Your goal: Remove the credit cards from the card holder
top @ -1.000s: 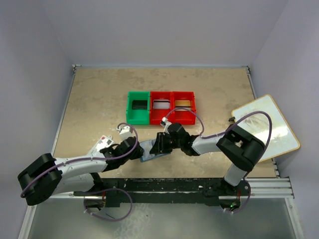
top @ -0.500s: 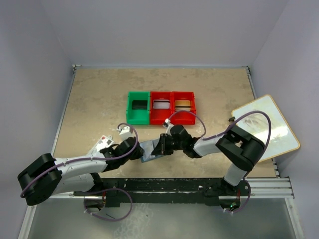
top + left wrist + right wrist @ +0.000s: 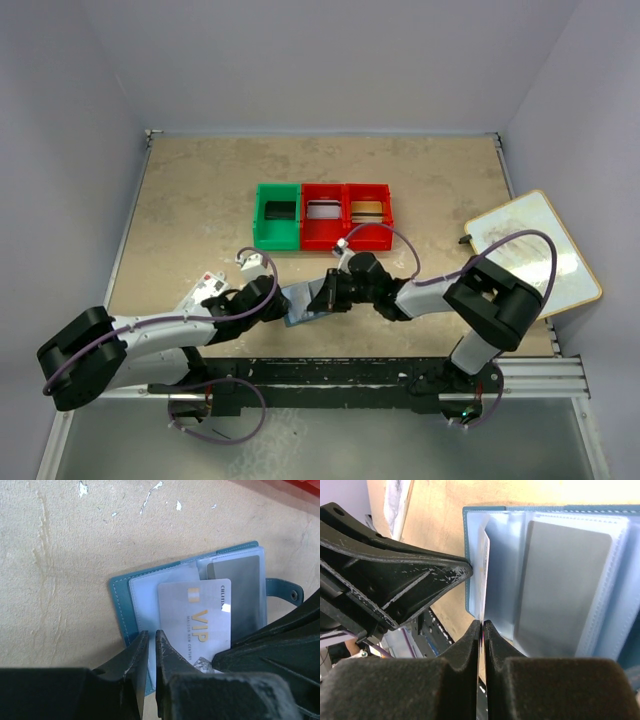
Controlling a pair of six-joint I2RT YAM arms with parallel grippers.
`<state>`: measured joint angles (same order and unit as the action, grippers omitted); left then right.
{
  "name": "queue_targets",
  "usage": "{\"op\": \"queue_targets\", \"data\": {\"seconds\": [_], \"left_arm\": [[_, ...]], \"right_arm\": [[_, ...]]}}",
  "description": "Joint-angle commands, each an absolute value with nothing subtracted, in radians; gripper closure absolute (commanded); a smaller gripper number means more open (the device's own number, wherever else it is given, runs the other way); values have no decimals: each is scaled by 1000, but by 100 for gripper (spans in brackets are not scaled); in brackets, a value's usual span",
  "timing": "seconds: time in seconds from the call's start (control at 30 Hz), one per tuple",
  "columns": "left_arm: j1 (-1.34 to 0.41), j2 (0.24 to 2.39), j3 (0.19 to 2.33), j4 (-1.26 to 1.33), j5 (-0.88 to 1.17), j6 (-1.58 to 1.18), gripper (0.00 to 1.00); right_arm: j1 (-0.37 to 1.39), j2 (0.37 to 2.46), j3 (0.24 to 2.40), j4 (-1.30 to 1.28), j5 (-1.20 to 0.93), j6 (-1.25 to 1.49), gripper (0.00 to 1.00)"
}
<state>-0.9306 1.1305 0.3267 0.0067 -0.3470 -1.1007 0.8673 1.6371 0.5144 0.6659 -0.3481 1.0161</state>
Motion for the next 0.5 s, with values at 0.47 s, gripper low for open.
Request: {"op": "queue_targets", "data": {"seconds": [0.47], "left_arm": [[-933,1054,366,-71,-336,-1071,83]], "right_arm": [[841,1587,479,621,-297,1012,91]]}}
